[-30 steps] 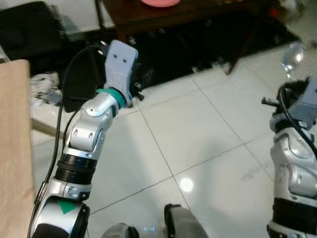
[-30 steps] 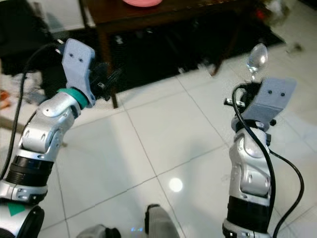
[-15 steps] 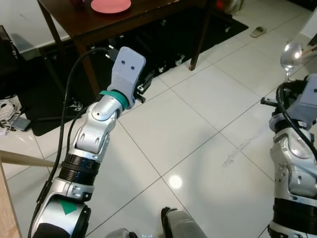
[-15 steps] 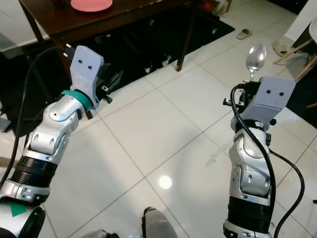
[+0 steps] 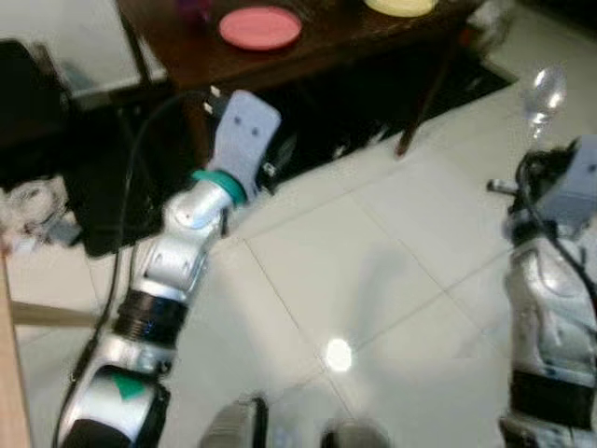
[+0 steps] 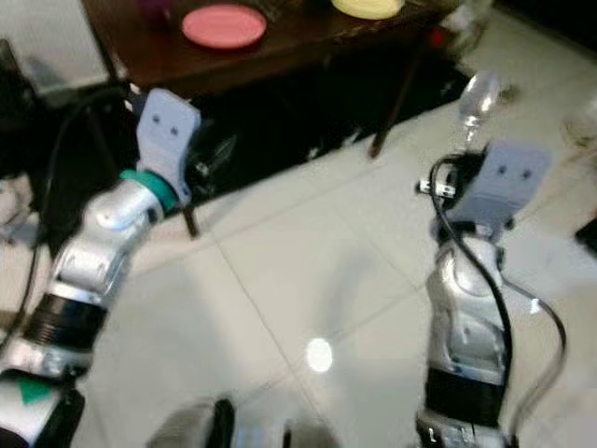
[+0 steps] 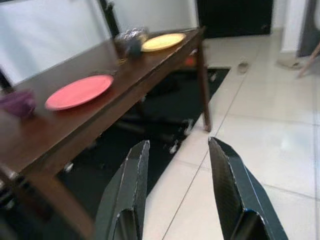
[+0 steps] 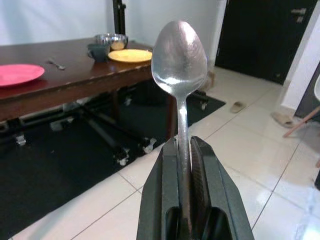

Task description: Setting the table

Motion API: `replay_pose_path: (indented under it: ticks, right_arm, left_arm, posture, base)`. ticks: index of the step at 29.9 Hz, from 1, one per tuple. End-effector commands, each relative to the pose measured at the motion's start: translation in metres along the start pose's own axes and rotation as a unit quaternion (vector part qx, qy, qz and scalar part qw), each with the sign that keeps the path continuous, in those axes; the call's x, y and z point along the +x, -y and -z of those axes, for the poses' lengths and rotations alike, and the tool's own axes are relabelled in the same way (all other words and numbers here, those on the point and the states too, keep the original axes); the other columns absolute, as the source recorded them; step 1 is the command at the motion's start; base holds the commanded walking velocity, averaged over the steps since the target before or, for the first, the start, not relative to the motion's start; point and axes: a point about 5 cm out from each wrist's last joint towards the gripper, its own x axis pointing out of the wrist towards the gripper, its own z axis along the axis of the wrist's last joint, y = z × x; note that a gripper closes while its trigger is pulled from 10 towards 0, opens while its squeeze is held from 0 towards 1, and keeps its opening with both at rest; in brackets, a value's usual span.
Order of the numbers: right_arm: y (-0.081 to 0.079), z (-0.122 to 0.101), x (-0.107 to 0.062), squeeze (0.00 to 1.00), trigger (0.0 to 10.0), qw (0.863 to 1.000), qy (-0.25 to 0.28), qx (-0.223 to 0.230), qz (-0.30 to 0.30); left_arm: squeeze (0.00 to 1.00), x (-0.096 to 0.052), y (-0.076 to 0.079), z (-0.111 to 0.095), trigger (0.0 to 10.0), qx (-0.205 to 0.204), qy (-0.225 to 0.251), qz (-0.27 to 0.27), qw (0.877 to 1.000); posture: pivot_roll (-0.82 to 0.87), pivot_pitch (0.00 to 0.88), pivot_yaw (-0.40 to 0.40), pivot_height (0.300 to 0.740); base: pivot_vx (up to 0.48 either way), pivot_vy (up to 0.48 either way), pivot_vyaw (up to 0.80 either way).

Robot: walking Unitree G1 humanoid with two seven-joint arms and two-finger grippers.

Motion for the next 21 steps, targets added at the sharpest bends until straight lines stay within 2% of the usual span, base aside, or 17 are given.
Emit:
replay_pose_path:
  ticks: [1,21]
  right_arm:
    - [0.009,0.0017,-0.0007,0.0,10.0,1.0,-0.004,-0.005,0.018]
    - [0.0098,0.0021,-0.0006,0.0,10.0,1.0,-0.003,-0.007,0.022]
  left_arm:
    - [0.0,0.0021,0.0084,-0.0015,10.0,-0.001,0.009,0.017,1.0]
    - [0.02,0.0044,0.0114,-0.0024,10.0,0.005,0.016,0.024,1.0]
  posture:
    - [-0.08,0.024,0.06,0.74]
    - [-0.08,0.03,0.064,0.74]
  base:
    - [0.48,0.0,0.0]
    - [0.48,0.0,0.0]
